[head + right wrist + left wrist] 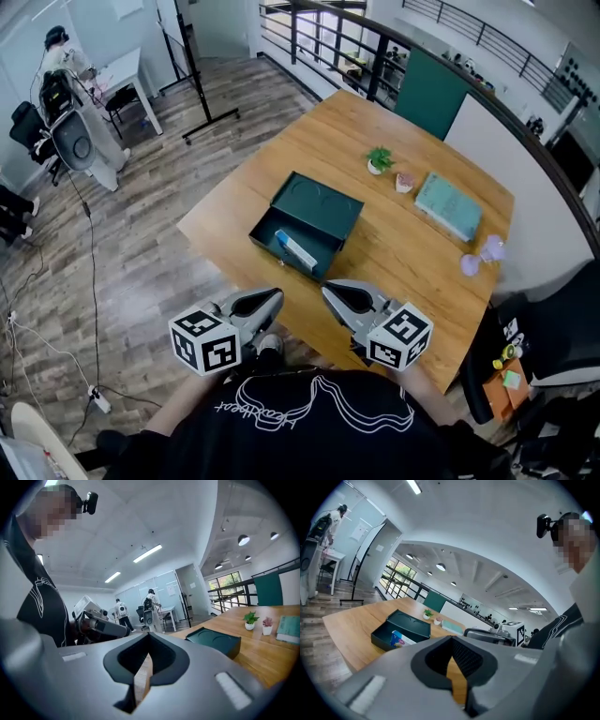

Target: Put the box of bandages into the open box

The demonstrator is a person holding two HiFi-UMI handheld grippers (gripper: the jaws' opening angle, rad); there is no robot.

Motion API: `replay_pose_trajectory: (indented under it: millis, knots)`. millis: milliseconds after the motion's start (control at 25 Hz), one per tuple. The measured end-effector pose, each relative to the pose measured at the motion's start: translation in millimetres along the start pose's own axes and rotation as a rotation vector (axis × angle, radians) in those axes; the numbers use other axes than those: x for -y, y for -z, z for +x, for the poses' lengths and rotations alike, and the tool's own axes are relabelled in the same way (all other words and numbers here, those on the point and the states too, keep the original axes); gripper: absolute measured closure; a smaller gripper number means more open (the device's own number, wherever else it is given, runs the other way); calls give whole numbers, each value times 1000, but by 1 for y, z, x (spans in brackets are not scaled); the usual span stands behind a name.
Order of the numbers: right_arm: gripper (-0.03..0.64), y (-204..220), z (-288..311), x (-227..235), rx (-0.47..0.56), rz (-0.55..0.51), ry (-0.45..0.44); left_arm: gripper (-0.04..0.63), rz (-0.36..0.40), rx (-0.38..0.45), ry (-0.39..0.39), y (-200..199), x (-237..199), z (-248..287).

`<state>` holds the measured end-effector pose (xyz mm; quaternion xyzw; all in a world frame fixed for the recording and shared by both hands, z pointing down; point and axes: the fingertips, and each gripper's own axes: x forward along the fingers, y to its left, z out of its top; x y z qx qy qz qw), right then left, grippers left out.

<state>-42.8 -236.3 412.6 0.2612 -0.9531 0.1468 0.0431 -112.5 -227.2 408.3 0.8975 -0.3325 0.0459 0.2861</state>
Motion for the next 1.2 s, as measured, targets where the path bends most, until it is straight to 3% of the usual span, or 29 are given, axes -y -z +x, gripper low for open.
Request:
replay_pose_trajectory:
  millis: [200,680,1200]
  knots:
    - [608,-11,-24,-20,66,46,-53,595,68,39,25,-3,35,-8]
    - [607,-14,-71,-38,83,9,-65,595,77,104,37,6,80,-6]
    - [607,-6,-90,-38,103,-2,-72,595,102,103,16,18,94,0]
